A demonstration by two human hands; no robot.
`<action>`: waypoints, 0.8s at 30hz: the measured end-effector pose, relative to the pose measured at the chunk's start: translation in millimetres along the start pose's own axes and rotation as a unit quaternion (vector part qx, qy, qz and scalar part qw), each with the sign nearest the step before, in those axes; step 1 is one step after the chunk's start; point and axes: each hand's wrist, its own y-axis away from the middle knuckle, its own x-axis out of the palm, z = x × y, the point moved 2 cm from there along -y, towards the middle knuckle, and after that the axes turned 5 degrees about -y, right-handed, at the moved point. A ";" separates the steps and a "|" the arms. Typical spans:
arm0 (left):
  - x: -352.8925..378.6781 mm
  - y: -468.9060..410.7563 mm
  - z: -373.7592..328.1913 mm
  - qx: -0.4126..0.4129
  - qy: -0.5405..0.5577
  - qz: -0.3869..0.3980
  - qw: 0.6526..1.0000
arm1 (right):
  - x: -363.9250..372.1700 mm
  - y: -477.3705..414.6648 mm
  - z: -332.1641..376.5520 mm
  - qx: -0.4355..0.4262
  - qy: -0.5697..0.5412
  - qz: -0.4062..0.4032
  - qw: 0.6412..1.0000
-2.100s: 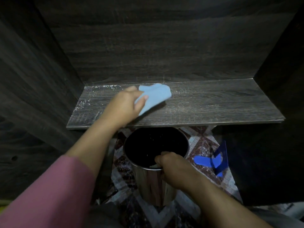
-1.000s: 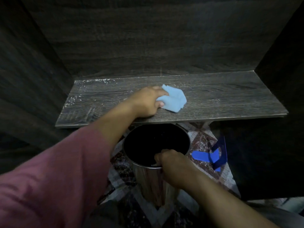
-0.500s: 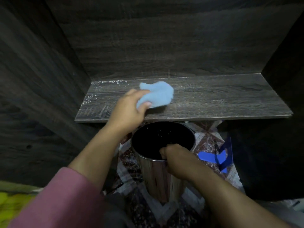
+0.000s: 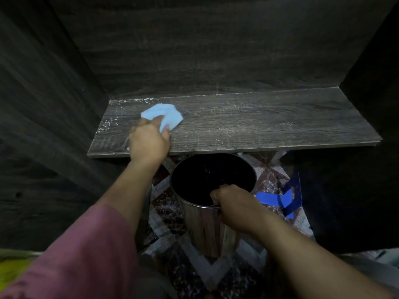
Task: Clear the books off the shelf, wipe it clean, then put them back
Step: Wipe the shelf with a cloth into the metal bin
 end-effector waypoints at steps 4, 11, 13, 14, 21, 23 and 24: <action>1.0 19.6 -43.5 0.104 0.046 0.038 0.993 | -0.2 -2.4 -3.7 0.009 0.005 0.009 1.000; -7.2 48.7 -62.9 0.241 0.151 0.088 0.955 | -0.8 -1.6 0.9 -0.002 0.029 0.021 0.999; -15.8 54.6 -62.0 0.265 0.185 0.133 0.937 | -1.9 -1.2 1.7 -0.007 0.030 0.023 0.999; -19.3 57.5 -58.9 0.275 0.194 0.163 0.928 | -2.4 -1.2 2.5 -0.010 0.031 0.025 0.999; -37.3 40.4 10.2 0.111 0.194 0.016 0.975 | -3.9 -5.6 14.9 -0.032 0.042 -0.001 0.999; -40.7 30.5 33.9 0.049 0.176 -0.057 0.982 | -3.1 -8.8 19.7 -0.042 0.045 -0.012 0.998; -40.1 27.0 44.9 0.021 0.169 -0.082 0.982 | -2.7 -10.4 22.0 -0.046 0.047 -0.017 0.998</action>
